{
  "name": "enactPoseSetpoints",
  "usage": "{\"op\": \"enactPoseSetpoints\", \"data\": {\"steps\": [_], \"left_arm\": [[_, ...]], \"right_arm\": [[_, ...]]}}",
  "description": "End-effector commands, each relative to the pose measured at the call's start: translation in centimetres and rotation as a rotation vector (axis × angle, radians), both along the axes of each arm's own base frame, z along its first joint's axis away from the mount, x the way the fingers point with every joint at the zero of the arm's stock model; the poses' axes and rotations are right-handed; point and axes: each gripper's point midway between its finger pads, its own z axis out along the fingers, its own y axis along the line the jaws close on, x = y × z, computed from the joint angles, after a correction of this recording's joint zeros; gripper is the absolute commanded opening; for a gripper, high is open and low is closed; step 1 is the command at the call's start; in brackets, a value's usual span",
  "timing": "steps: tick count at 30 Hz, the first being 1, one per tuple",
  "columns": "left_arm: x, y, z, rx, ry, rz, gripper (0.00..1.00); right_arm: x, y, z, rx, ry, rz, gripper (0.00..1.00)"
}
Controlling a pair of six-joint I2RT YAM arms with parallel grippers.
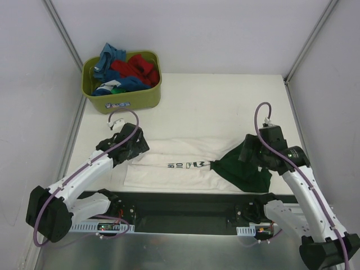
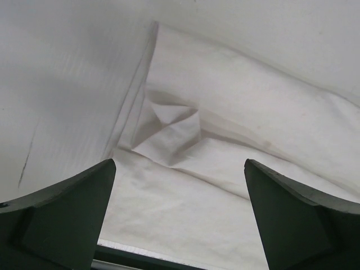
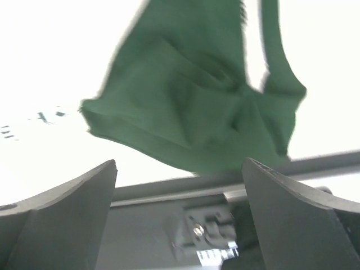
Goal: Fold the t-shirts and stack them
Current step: Fold the other side of the tshirt into a rectangle
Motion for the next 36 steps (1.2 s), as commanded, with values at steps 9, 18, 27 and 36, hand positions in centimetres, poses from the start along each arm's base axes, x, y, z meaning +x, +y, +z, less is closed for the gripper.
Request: {"op": "enactPoseSetpoints", "data": {"steps": [9, 18, 27, 36], "left_arm": [[2.6, -6.0, -3.7, -0.106, 0.14, -0.169, 0.99], [2.4, -4.8, -5.6, -0.045, 0.18, -0.12, 0.99], [2.0, -3.9, -5.8, -0.023, 0.171, -0.096, 0.99], [2.2, -3.9, -5.8, -0.018, 0.169, -0.086, 0.99]], "right_arm": [[8.8, 7.0, -5.1, 0.142, 0.127, 0.188, 0.97], [4.4, 9.2, -8.7, 0.209, 0.27, 0.318, 0.97], [-5.5, 14.9, -6.5, 0.243, 0.31, 0.603, 0.97], [-3.9, 12.0, -1.8, -0.053, 0.109, 0.595, 0.97]]}}
